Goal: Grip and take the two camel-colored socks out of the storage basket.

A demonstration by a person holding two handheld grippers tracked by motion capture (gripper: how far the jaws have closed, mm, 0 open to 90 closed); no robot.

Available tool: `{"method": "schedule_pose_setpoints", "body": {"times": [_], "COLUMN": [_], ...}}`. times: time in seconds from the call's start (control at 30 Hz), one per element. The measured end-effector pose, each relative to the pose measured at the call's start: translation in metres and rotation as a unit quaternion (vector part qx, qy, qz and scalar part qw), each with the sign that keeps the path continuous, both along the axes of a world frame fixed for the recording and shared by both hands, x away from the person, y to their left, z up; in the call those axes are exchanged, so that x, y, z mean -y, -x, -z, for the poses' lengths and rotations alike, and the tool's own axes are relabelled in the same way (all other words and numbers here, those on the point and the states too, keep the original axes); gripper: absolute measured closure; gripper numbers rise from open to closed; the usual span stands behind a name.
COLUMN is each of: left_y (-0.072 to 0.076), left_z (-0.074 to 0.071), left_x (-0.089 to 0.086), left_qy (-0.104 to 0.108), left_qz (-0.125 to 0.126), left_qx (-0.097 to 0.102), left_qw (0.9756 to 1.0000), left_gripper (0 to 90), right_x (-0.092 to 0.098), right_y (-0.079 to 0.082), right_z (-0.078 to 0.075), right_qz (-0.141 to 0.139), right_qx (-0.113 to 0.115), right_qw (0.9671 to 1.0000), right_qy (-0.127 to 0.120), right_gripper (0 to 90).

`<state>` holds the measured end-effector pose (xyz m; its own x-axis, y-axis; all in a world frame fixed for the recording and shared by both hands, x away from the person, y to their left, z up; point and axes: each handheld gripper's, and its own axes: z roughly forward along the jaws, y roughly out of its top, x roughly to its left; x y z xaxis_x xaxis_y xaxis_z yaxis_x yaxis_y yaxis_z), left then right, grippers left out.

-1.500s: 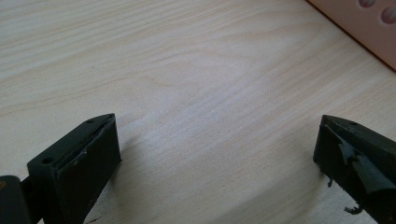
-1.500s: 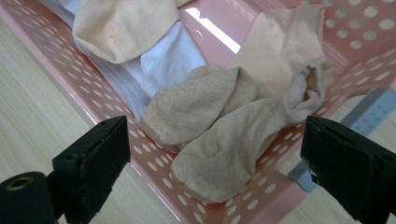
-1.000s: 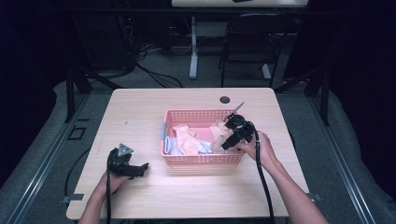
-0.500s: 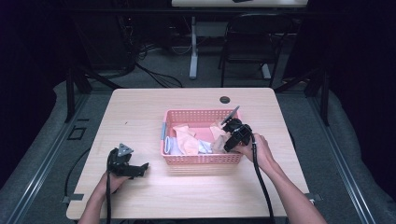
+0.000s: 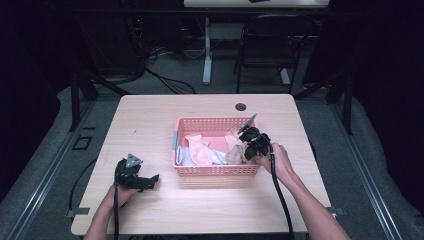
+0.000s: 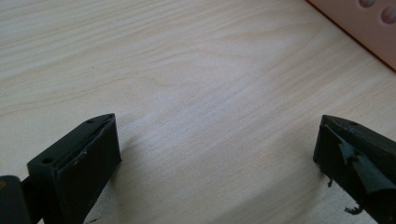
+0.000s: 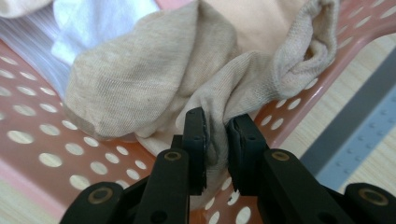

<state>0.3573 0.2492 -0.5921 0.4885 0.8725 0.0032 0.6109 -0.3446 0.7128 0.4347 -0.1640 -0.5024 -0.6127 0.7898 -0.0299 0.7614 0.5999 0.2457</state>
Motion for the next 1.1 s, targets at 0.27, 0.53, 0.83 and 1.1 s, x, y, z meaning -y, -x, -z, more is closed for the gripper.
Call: {"method": "schedule_pose_setpoints", "body": {"times": [0.27,0.53,0.83,1.1], "left_y": [0.000,0.000,0.000,0.000], "left_z": [0.000,0.000,0.000,0.000], "left_x": [0.000,0.000,0.000,0.000], "left_qy": [0.000,0.000,0.000,0.000], "left_qz": [0.000,0.000,0.000,0.000], "left_qx": [-0.001,0.000,0.000,-0.001], "left_qw": [1.0000,1.0000,1.0000,1.0000], "left_gripper": [0.3,0.3,0.3,0.3], "right_x": [0.006,0.010,0.015,0.020], "right_y": [0.003,0.008,0.013,0.017], "right_z": [-0.020,-0.040,-0.059,-0.072], "right_qz": [0.007,0.004,0.002,0.003], "right_qx": [0.026,0.053,0.075,0.092], "right_qw": [0.9991,0.9975,0.9951,0.9919], "right_qy": [-0.032,-0.047,-0.066,-0.087], "right_gripper": [78.0,77.7,77.4,77.1]}}
